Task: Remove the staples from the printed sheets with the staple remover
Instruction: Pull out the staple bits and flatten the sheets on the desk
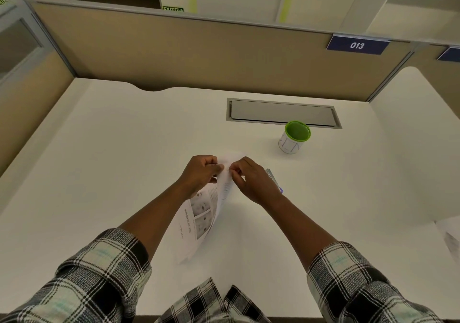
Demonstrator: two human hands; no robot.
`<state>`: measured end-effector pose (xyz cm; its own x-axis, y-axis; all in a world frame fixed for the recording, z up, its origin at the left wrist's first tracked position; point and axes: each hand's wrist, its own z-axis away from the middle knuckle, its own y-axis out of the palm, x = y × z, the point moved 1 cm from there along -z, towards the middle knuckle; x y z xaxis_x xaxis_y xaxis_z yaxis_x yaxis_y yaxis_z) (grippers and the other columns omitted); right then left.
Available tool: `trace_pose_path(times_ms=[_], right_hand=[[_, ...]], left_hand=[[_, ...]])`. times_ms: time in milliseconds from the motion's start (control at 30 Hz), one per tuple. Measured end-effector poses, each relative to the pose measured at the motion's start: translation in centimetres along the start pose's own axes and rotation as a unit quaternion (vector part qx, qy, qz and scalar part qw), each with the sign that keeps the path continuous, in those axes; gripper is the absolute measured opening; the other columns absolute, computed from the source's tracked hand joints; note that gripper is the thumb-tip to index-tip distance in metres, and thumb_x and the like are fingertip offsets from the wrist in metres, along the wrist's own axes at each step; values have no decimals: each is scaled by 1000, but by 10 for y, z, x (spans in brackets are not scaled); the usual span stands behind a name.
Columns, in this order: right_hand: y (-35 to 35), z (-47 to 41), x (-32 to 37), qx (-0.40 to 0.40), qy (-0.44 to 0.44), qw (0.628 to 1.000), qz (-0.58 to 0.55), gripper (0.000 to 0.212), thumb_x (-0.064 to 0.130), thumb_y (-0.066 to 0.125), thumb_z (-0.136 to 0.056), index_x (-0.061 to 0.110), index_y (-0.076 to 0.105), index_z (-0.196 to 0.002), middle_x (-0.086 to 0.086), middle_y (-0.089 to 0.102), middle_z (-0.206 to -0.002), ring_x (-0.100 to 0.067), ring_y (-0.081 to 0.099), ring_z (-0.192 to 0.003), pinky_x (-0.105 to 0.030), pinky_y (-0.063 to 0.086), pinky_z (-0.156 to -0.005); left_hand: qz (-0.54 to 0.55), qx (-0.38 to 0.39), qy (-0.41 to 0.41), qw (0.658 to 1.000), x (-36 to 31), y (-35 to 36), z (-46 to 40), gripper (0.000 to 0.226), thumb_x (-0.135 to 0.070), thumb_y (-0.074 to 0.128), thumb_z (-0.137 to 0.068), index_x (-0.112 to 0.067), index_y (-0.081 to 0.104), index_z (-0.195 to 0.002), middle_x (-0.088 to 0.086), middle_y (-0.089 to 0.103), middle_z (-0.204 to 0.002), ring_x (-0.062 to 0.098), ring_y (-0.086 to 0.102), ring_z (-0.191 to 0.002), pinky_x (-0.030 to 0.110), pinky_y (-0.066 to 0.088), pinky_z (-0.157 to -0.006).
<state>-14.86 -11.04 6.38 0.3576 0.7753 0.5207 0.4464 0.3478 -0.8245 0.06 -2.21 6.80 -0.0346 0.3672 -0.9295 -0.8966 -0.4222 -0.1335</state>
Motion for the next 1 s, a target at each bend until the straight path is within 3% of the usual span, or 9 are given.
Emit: trace_pose_path(times_ms=[167, 333, 467, 567, 700, 867, 1000], right_hand=[[-4, 0, 2, -25, -26, 999, 19, 11, 16, 61, -92, 10, 68, -98, -4, 66, -95, -18, 62, -80, -29, 51, -71], [0, 0, 2, -10, -64, 993, 102, 8, 12, 62, -88, 7, 70, -89, -9, 68, -84, -26, 64, -71, -40, 53, -61], [2, -2, 1, 5, -81, 988, 134, 14, 15, 59, -89, 8, 69, -82, -8, 64, -73, -26, 59, -62, -41, 50, -55], [5, -3, 1, 1, -90, 986, 143, 23, 19, 50, -88, 7, 66, -77, -9, 61, -69, -27, 56, -59, -41, 47, -53], [7, -3, 2, 9, -93, 984, 150, 11, 11, 62, -81, 6, 61, -71, -9, 56, -64, -27, 51, -53, -40, 45, -49], [6, -3, 4, 1, -113, 982, 148, 11, 4, 67, -74, 5, 57, -69, -10, 54, -63, -27, 48, -51, -39, 45, -46], [4, -3, 4, -13, -132, 981, 141, 16, -2, 72, -68, 4, 57, -69, -9, 53, -63, -26, 48, -51, -39, 45, -45]], left_hand=[[23, -8, -14, 1000, 0, 1, 0, 19, -11, 68, -86, -7, 55, -72, 22, 67, -89, 31, 69, -84, 42, 58, -79], [-43, -4, 19, 999, 0, 4, 2, 16, -7, 71, -83, -6, 62, -70, 6, 63, -68, 15, 65, -65, 27, 54, -64], [-100, 13, 49, 994, -1, 5, 3, 7, -11, 70, -85, -5, 72, -84, 10, 72, -80, 22, 69, -74, 23, 55, -64], [-114, 18, 70, 991, -1, 5, 3, 9, -11, 70, -84, -3, 73, -87, 13, 72, -81, 21, 67, -71, 25, 56, -65], [-118, 23, 71, 990, 1, 3, 4, 9, -8, 69, -84, -3, 74, -90, 15, 72, -82, 26, 68, -73, 30, 58, -70], [-120, 19, 62, 991, 8, 2, 2, 15, -11, 66, -87, 3, 70, -89, 21, 70, -85, 36, 68, -80, 40, 60, -77], [-94, 9, 54, 994, 10, 2, 1, 17, -12, 65, -89, 4, 69, -90, 25, 67, -89, 36, 67, -81, 35, 59, -74]])
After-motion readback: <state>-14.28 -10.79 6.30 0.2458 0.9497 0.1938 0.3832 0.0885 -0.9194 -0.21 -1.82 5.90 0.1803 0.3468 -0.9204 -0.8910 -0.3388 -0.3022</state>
